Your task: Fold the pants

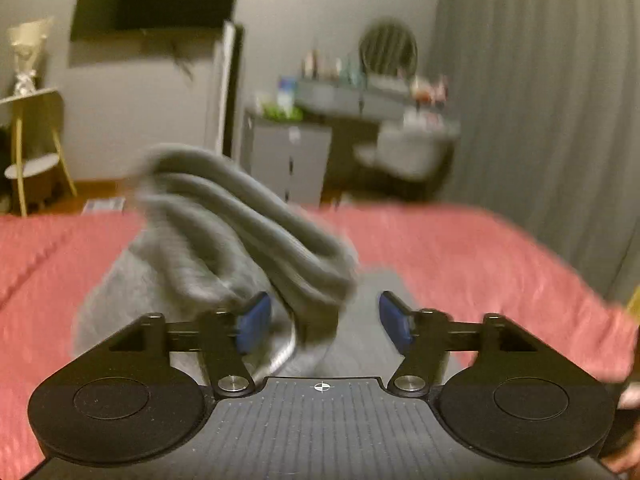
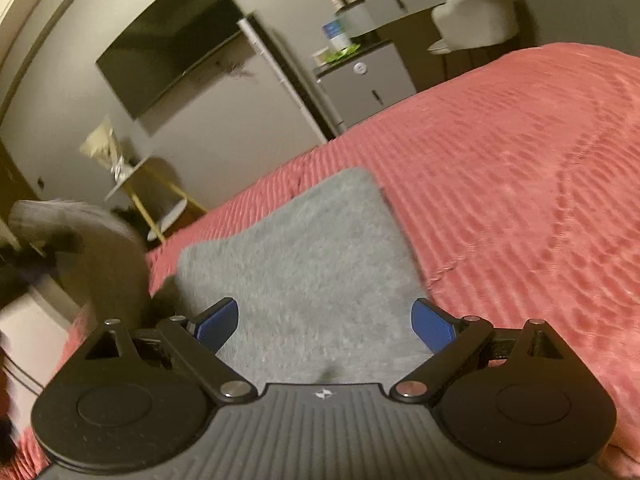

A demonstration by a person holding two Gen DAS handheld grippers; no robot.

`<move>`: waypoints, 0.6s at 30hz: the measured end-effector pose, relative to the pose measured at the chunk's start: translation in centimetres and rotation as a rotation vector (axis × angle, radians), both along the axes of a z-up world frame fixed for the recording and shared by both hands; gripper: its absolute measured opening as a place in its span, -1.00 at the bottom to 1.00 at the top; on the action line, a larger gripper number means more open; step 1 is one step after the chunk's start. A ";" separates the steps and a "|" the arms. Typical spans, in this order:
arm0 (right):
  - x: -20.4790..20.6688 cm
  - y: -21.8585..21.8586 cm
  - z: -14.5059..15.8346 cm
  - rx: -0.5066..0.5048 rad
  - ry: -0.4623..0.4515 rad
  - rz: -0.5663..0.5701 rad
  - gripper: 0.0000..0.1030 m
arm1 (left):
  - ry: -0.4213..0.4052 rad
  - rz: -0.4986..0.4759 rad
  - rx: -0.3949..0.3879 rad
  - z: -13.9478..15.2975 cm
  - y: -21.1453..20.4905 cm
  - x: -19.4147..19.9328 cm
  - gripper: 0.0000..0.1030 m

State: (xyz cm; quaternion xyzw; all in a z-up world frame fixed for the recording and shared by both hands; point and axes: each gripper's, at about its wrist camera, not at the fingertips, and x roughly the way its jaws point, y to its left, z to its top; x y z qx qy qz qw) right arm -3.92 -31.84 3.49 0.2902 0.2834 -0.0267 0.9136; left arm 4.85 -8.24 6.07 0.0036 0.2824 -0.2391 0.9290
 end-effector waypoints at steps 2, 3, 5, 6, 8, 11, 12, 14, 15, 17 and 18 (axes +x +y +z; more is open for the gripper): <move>-1.0 -0.8 0.2 0.022 -0.005 -0.016 0.83 | 0.039 0.067 0.099 -1.7 -2.1 -1.0 0.59; -1.5 -1.4 0.2 0.037 -0.006 -0.023 0.83 | 0.051 0.098 0.114 -2.2 -2.4 -1.8 0.61; -1.9 -2.4 0.3 0.067 -0.010 -0.021 0.83 | 0.100 0.171 0.102 -3.3 -1.4 -3.0 0.69; -2.0 -2.7 0.3 0.080 -0.014 -0.014 0.83 | 0.125 0.216 0.095 -3.7 -0.6 -3.3 0.73; -1.5 -3.0 0.4 0.099 -0.023 0.022 0.83 | 0.166 0.367 0.101 -4.5 1.8 -4.2 0.75; 0.5 -2.4 0.5 0.110 -0.018 0.086 0.83 | 0.187 0.592 0.188 -4.6 4.1 -4.6 0.83; 1.7 -2.0 0.5 0.135 -0.027 0.121 0.83 | 0.179 0.645 0.210 -4.6 5.1 -4.6 0.84; 3.6 -1.0 0.2 0.209 -0.034 0.167 0.83 | 0.210 0.733 0.177 -4.8 7.1 -4.2 0.86; 5.1 -0.8 -0.3 0.262 -0.025 0.184 0.83 | 0.236 0.772 0.123 -5.0 8.2 -4.3 0.88; 7.7 -0.7 -1.8 0.362 0.025 0.159 0.81 | 0.261 0.853 0.049 -5.8 9.9 -4.8 0.88; 9.0 -0.9 -2.8 0.418 0.049 0.137 0.81 | 0.287 0.897 0.020 -6.2 10.8 -5.1 0.88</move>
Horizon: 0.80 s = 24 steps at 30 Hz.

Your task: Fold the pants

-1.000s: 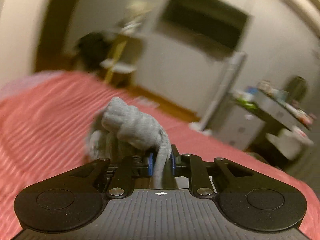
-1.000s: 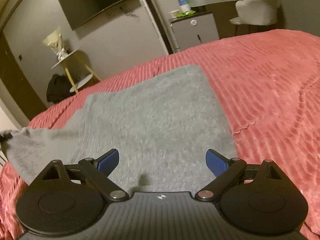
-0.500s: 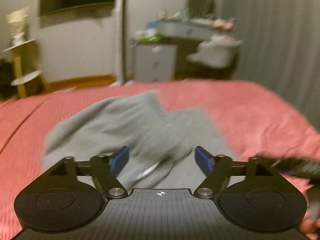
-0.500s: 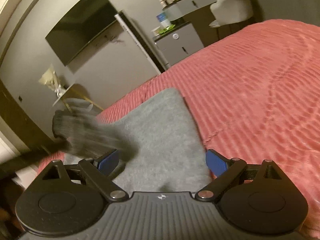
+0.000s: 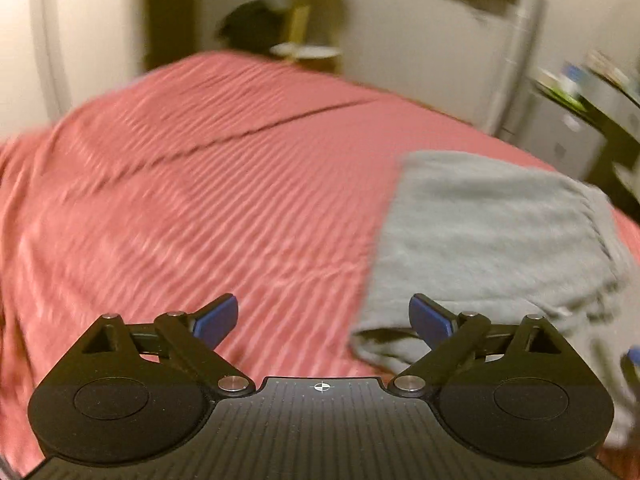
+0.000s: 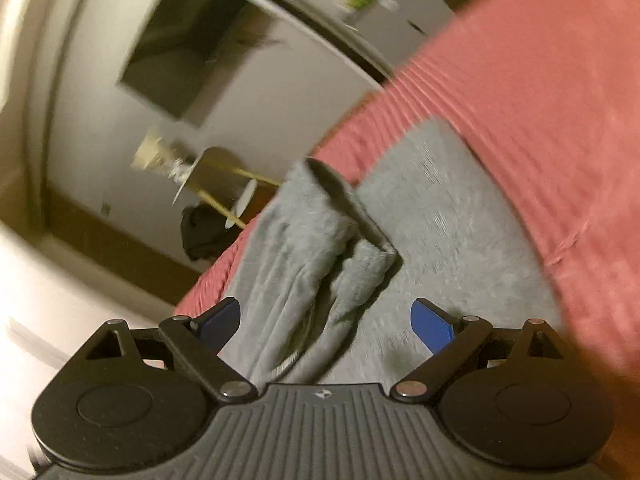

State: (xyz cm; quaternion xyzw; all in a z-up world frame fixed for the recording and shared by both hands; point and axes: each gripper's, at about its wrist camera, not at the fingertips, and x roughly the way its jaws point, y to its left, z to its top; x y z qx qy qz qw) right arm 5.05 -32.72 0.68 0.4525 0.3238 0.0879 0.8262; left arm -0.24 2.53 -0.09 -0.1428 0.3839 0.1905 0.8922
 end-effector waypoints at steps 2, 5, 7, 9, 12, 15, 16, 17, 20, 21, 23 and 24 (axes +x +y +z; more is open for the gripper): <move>2.0 -0.6 -1.8 0.081 0.052 -0.047 0.82 | 0.006 0.063 -0.126 -1.0 2.2 -0.3 0.88; 3.9 -0.7 -3.3 0.159 0.053 -0.086 0.82 | -0.048 0.084 -0.240 -1.6 3.9 -0.6 0.88; 5.1 -0.2 -3.5 0.205 0.031 -0.079 0.73 | -0.055 0.070 -0.239 -1.8 3.7 -0.7 0.88; 6.2 0.5 -3.2 0.166 0.050 -0.071 0.49 | -0.042 0.052 -0.227 -2.0 3.4 -0.6 0.88; 6.7 0.9 -3.5 0.088 0.050 -0.055 0.06 | -0.005 0.024 -0.230 -2.6 3.0 0.3 0.88; 7.1 0.8 -4.6 0.145 0.040 -0.046 0.40 | 0.003 0.018 -0.250 -2.7 2.5 0.4 0.88; 7.1 0.8 -4.7 0.153 0.037 -0.049 0.58 | -0.001 0.016 -0.253 -2.7 2.5 0.3 0.88; 7.5 1.2 -4.4 0.143 0.037 -0.048 0.74 | -0.004 0.011 -0.255 -2.7 2.5 0.3 0.88; 9.0 3.0 -3.7 0.088 0.059 -0.034 0.60 | 0.001 -0.002 -0.249 -2.8 2.3 0.4 0.88; 9.5 3.5 -3.5 0.061 0.074 -0.035 0.32 | 0.005 -0.002 -0.252 -2.9 2.3 0.4 0.88; 9.9 4.2 -3.4 0.054 0.101 -0.028 -0.15 | 0.004 0.004 -0.266 -3.0 2.5 0.4 0.88; 9.9 4.3 -3.1 0.057 0.091 -0.027 -0.15 | -0.004 -0.008 -0.277 -3.0 2.6 0.2 0.88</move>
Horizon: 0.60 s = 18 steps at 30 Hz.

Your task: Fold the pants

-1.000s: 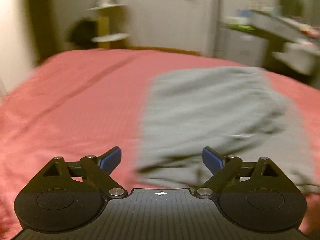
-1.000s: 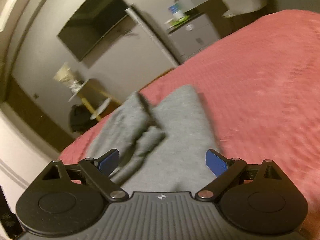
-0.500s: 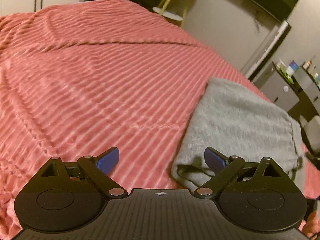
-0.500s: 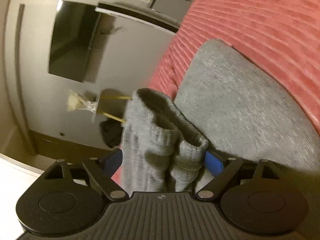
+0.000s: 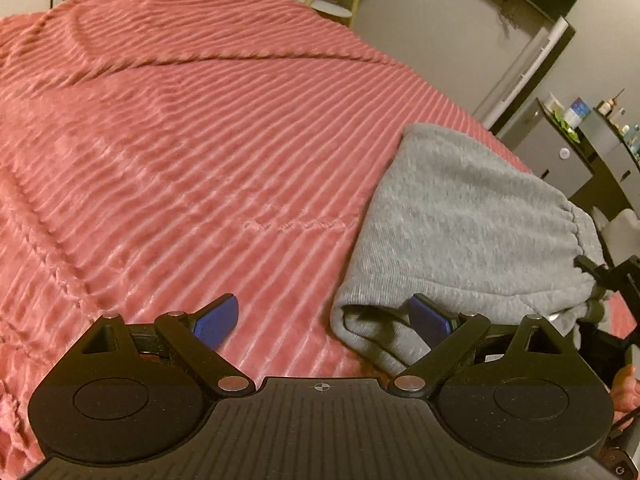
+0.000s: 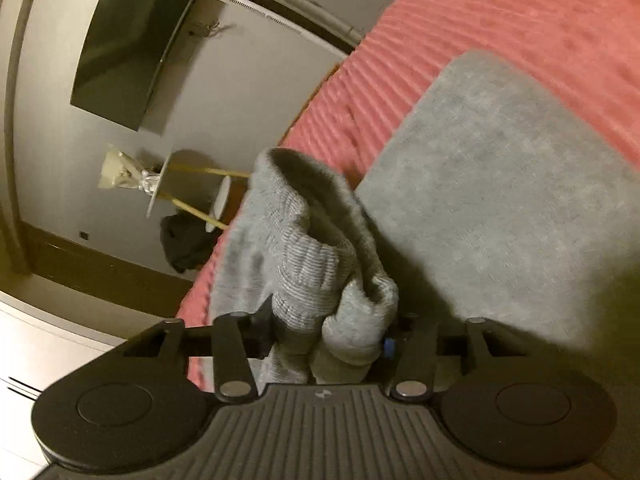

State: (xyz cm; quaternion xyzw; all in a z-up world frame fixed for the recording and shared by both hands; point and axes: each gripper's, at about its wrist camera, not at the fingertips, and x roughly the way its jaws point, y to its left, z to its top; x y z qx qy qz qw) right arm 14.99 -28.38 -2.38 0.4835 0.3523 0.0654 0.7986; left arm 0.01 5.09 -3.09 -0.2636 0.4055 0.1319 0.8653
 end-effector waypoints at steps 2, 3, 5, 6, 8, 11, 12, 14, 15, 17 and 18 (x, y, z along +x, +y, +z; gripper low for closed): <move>-0.3 0.7 1.3 -0.040 -0.024 0.002 -0.12 | -0.025 -0.049 -0.016 0.1 -0.3 -0.2 0.88; -0.3 1.2 1.8 -0.058 -0.023 0.003 -0.06 | -0.023 -0.078 -0.011 0.1 -0.6 -0.1 0.88; 0.2 2.3 2.5 -0.116 0.010 0.016 0.10 | 0.008 -0.112 0.005 0.0 -1.2 0.4 0.88; 0.6 2.7 2.5 -0.141 0.024 0.033 0.02 | 0.024 -0.119 0.014 -0.2 -1.5 0.5 0.88; 0.8 3.6 3.1 -0.185 0.042 0.038 -0.20 | 0.049 -0.129 0.029 -0.4 -1.8 0.8 0.88; 0.1 4.7 6.9 -0.164 -0.070 0.062 -0.24 | 0.068 -0.167 0.043 -0.5 -2.4 1.1 0.88; -0.3 5.3 8.9 -0.171 -0.120 0.077 -0.24 | 0.080 -0.169 0.054 -0.6 -2.7 1.2 0.87; -1.4 6.5 12.4 -0.205 -0.221 0.109 -0.25 | 0.095 -0.169 0.056 -0.9 -2.7 1.5 0.87; -2.0 7.0 13.9 -0.214 -0.271 0.122 -0.25 | 0.102 -0.166 0.054 -1.0 -2.8 1.6 0.86; -3.1 7.3 16.3 -0.201 -0.335 0.141 -0.26 | 0.099 -0.155 0.045 -1.1 -2.7 1.6 0.84; -3.7 7.4 17.4 -0.197 -0.364 0.149 -0.26 | 0.090 -0.142 0.039 -1.1 -2.6 1.6 0.83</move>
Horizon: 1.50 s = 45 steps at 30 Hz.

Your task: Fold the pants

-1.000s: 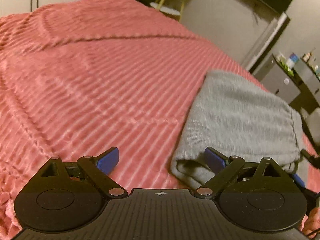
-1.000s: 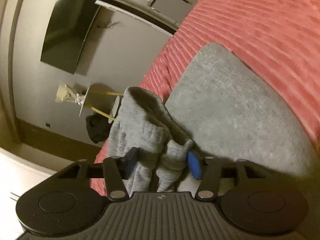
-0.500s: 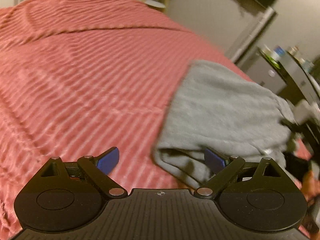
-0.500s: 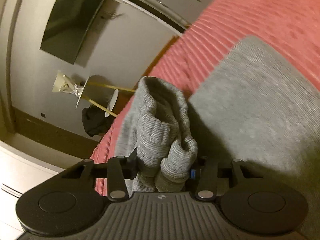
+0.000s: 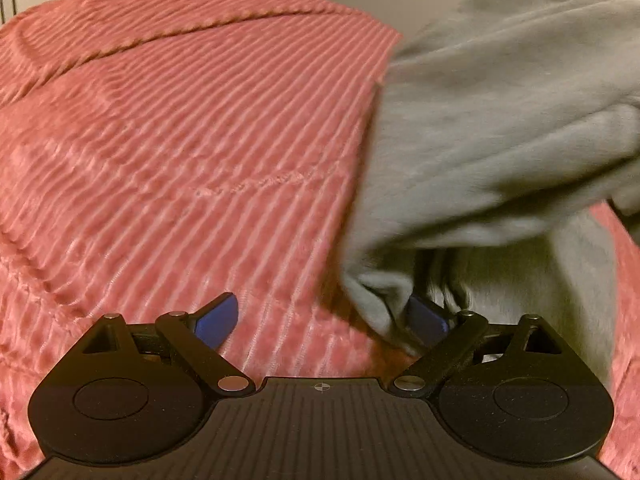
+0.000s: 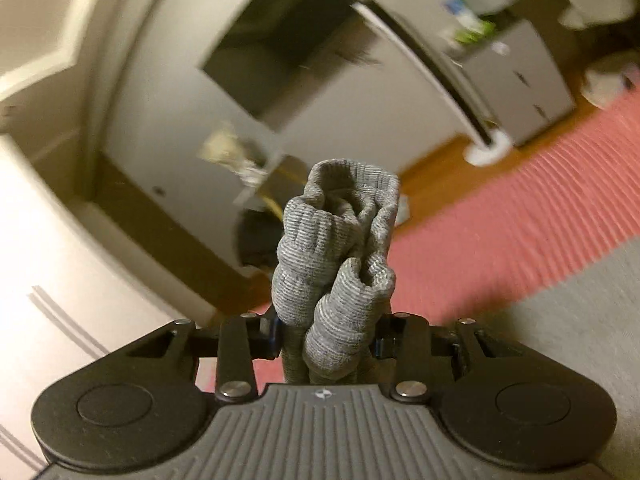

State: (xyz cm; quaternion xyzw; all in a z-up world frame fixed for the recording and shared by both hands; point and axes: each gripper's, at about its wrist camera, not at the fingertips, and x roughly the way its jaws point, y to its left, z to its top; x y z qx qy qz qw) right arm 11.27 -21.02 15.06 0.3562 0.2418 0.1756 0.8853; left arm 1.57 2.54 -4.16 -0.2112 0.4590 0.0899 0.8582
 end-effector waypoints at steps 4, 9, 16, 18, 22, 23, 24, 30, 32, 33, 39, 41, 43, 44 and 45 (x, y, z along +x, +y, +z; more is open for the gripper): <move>-2.3 -1.4 2.0 0.013 -0.047 -0.029 -0.25 | -0.013 0.029 -0.022 -0.2 0.2 -0.1 0.74; -5.2 -5.3 1.0 0.008 -0.015 -0.121 -0.25 | -0.072 0.026 -0.049 0.5 0.2 -0.7 0.44; -7.8 -10.0 -3.4 0.023 0.090 -0.209 -0.25 | -0.127 0.044 -0.102 1.1 0.8 -1.4 0.31; -8.5 -10.5 -4.5 0.040 0.103 -0.212 -0.25 | -0.153 0.058 -0.113 1.3 1.0 -1.8 0.25; -9.9 -10.9 -6.6 0.098 0.068 -0.201 -0.25 | -0.165 0.073 -0.104 1.7 1.1 -2.1 0.25; -10.4 -11.0 -7.6 0.101 0.051 -0.207 -0.24 | -0.155 0.081 -0.107 1.6 1.2 -2.0 0.27; -10.9 -11.2 -8.8 0.092 0.059 -0.222 -0.22 | -0.138 0.092 -0.109 1.4 1.4 -1.9 0.28; -12.1 -11.0 -14.4 -0.202 0.329 -0.402 0.21 | -0.138 0.108 -0.084 1.8 1.3 -2.3 0.39; -13.5 -10.9 -14.0 -0.220 0.267 -0.435 0.53 | -0.170 0.106 -0.056 2.4 1.0 -2.8 0.38; -13.8 -10.9 -13.8 -0.230 0.249 -0.448 0.54 | -0.198 0.118 -0.037 2.9 0.8 -3.3 0.39; -12.8 -11.3 -15.2 -0.210 0.237 -0.422 0.67 | -0.334 0.223 0.084 5.4 0.6 -5.2 0.70; -12.9 -11.2 -16.4 -0.211 0.284 -0.410 0.67 | -0.268 0.084 0.112 5.9 -0.6 -3.0 0.70; -13.2 -11.2 -16.6 -0.191 0.280 -0.408 0.67 | -0.231 -0.046 0.201 6.5 -2.7 -0.5 0.70; -13.2 -11.0 -16.3 -0.210 0.266 -0.409 0.68 | -0.219 -0.099 0.265 7.0 -4.0 1.2 0.70; -13.0 -10.7 -16.1 -0.239 0.258 -0.410 0.69 | -0.222 -0.123 0.298 7.3 -4.9 2.3 0.70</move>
